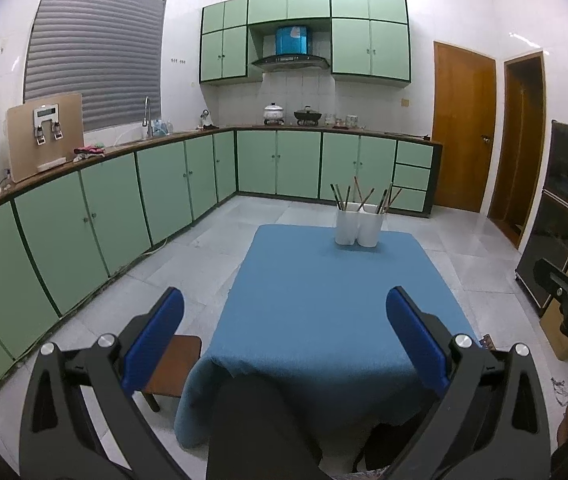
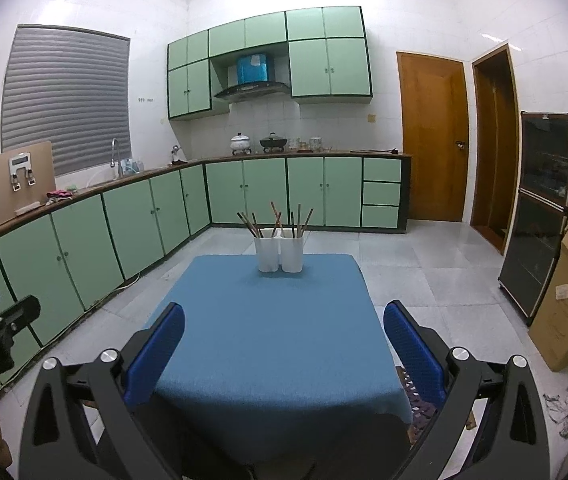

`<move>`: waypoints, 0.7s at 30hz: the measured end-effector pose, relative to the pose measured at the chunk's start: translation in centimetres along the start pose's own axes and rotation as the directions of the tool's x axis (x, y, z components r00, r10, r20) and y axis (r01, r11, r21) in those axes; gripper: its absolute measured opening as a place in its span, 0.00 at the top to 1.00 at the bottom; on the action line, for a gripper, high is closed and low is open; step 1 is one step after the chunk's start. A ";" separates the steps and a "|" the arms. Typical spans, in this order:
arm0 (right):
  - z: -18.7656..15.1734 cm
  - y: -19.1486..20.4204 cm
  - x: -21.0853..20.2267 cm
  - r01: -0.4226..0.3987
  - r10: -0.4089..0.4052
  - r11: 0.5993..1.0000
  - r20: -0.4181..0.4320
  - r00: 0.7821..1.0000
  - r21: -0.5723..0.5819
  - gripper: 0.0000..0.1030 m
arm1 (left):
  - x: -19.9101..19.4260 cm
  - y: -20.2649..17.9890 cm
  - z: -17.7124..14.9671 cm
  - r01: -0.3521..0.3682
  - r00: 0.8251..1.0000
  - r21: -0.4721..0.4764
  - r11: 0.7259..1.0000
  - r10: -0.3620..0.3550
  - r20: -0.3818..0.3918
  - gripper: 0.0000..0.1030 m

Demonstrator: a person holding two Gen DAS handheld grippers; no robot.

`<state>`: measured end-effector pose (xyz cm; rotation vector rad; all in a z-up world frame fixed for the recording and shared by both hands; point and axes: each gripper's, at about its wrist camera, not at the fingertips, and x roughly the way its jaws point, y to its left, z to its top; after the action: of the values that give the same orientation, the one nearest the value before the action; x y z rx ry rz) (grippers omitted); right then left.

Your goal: Organize utensils

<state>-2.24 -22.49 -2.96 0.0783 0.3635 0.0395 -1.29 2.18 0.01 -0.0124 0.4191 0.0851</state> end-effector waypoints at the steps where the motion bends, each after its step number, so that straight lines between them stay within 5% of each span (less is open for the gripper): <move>1: 0.0 0.0 0.0 0.000 0.000 1.000 0.002 1.000 0.000 0.05 | -0.1 0.0 0.0 -0.003 1.000 0.002 1.000 0.003 0.005 0.05; 21: 0.1 0.3 -0.3 -0.006 0.006 1.000 0.022 1.000 -0.006 0.05 | -0.2 0.4 -0.3 -0.004 1.000 -0.016 1.000 0.004 0.010 0.05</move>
<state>-2.48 -22.25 -2.72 0.0741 0.3406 0.0454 -1.58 2.55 -0.16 -0.0268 0.4083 0.0927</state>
